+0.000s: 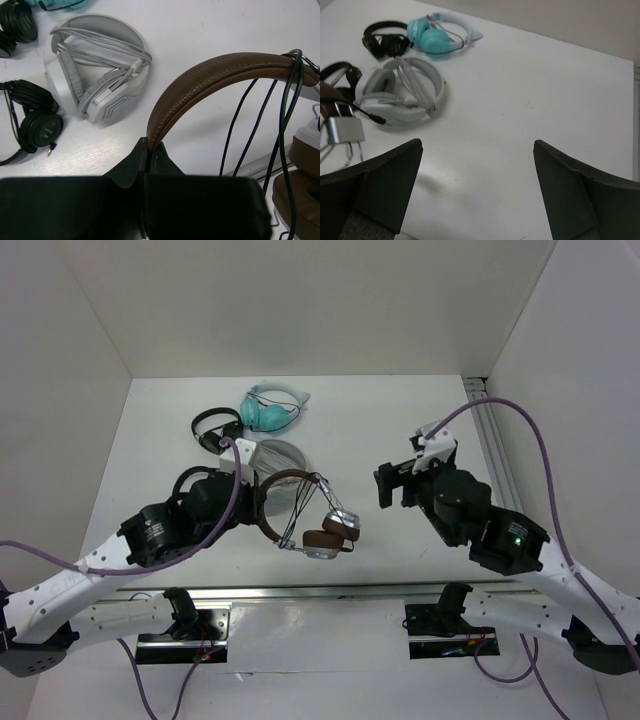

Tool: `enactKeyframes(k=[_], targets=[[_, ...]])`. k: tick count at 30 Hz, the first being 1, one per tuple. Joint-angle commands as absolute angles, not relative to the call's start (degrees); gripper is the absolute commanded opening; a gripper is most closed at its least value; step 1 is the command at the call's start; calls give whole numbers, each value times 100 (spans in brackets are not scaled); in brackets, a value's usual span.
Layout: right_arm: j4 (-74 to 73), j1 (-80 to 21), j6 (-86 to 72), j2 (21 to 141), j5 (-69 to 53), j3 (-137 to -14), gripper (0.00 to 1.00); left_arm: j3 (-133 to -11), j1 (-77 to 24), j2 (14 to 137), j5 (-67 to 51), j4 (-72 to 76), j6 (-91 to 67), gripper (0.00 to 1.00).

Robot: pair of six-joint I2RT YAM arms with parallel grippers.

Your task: Wrap the headphones

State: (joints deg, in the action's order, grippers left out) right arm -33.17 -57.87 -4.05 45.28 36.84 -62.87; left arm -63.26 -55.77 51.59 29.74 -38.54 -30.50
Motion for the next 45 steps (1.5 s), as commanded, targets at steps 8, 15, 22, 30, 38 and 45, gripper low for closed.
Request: enactKeyframes(k=[8,15,22,30,38,45], targets=[[-3990,-5757,-1582,4315,4298,-6900,99,-5932,-5607,6195,2988,-2189,-3560,0],[-4412,-5757,-2118,4255,4377,-7022,99,-6845,-5231,7932,2717,-1942,-3639,0],[-4597,-5757,-2136,4061,4113,-7181,99,-8426,-4580,9857,1882,-1854,-3349,0],[-4597,-5757,-2030,3991,3710,-6988,99,-11008,-3806,11960,914,-2118,-3155,0],[-4649,-5757,-1925,3727,3103,-6592,99,-12806,-3314,13666,844,-2409,-3339,0],[-4799,-5757,-1811,3613,3164,-6592,99,-13280,-3120,14220,1212,-2188,-3699,0]])
